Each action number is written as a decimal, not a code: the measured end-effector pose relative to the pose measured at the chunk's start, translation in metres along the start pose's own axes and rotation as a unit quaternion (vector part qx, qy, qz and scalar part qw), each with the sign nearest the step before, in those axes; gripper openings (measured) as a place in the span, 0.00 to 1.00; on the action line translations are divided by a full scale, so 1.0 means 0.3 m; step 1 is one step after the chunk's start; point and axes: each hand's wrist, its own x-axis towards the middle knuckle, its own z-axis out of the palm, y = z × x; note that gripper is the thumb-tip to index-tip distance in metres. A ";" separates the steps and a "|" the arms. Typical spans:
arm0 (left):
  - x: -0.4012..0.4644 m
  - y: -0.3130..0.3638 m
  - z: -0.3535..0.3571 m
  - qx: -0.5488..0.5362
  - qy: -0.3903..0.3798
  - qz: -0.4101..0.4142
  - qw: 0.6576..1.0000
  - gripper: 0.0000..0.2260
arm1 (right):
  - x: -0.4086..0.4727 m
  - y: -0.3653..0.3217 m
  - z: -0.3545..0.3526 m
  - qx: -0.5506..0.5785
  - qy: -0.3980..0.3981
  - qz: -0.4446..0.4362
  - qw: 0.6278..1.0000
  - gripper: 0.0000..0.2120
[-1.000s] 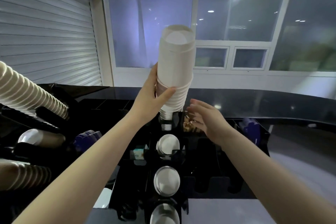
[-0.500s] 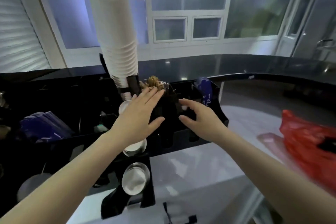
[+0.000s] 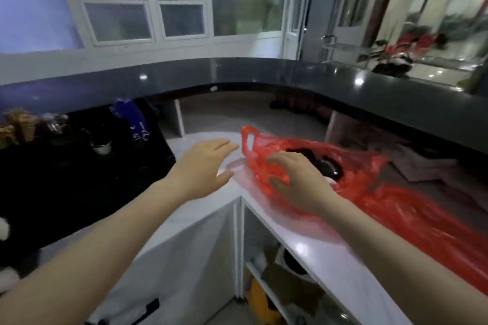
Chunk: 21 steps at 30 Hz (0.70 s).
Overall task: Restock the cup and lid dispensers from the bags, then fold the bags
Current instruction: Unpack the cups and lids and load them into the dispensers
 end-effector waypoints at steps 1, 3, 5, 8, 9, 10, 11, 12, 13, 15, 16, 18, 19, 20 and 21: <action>0.035 0.046 0.039 -0.020 -0.002 0.011 1.000 0.27 | -0.036 0.053 -0.017 0.000 0.004 0.016 1.000 0.19; 0.095 0.126 0.115 -0.058 0.001 0.031 0.998 0.25 | -0.104 0.153 -0.042 -0.005 0.010 0.044 0.999 0.19; 0.147 0.185 0.186 -0.096 0.009 0.036 0.995 0.23 | -0.161 0.240 -0.060 -0.012 0.011 0.072 0.997 0.18; 0.216 0.242 0.274 -0.160 0.019 0.030 0.986 0.19 | -0.221 0.334 -0.072 -0.007 0.007 0.118 0.993 0.17; 0.240 0.254 0.299 -0.181 0.027 0.034 0.982 0.17 | -0.234 0.357 -0.071 -0.006 0.005 0.130 0.991 0.17; 0.264 0.263 0.321 -0.203 0.037 0.038 0.978 0.16 | -0.243 0.378 -0.068 -0.008 0.004 0.140 0.990 0.16; 0.287 0.268 0.340 -0.225 0.044 0.039 0.973 0.15 | -0.246 0.398 -0.063 -0.010 0.007 0.148 0.989 0.16; 0.312 0.271 0.358 -0.246 0.050 0.038 0.967 0.15 | -0.244 0.419 -0.059 -0.011 0.013 0.157 0.987 0.15; 0.337 0.272 0.374 -0.265 0.054 0.037 0.962 0.14 | -0.237 0.438 -0.057 -0.013 0.021 0.168 0.985 0.15; 0.394 0.268 0.408 -0.292 0.055 0.043 0.954 0.13 | -0.209 0.474 -0.057 -0.023 0.041 0.187 0.981 0.13; 0.426 0.262 0.425 -0.299 0.055 0.049 0.951 0.13 | -0.189 0.488 -0.056 -0.025 0.050 0.193 0.980 0.12; 0.492 0.244 0.460 -0.313 0.046 0.055 0.947 0.13 | -0.140 0.512 -0.050 -0.026 0.060 0.203 0.977 0.12; 0.521 0.235 0.479 -0.325 0.036 0.051 0.944 0.13 | -0.112 0.522 -0.045 -0.028 0.058 0.209 0.976 0.12; 0.547 0.224 0.501 -0.338 0.024 0.045 0.940 0.12 | -0.084 0.533 -0.037 -0.032 0.052 0.214 0.975 0.12; 0.567 0.213 0.526 -0.350 0.012 0.038 0.936 0.12 | -0.056 0.545 -0.026 -0.038 0.042 0.219 0.974 0.12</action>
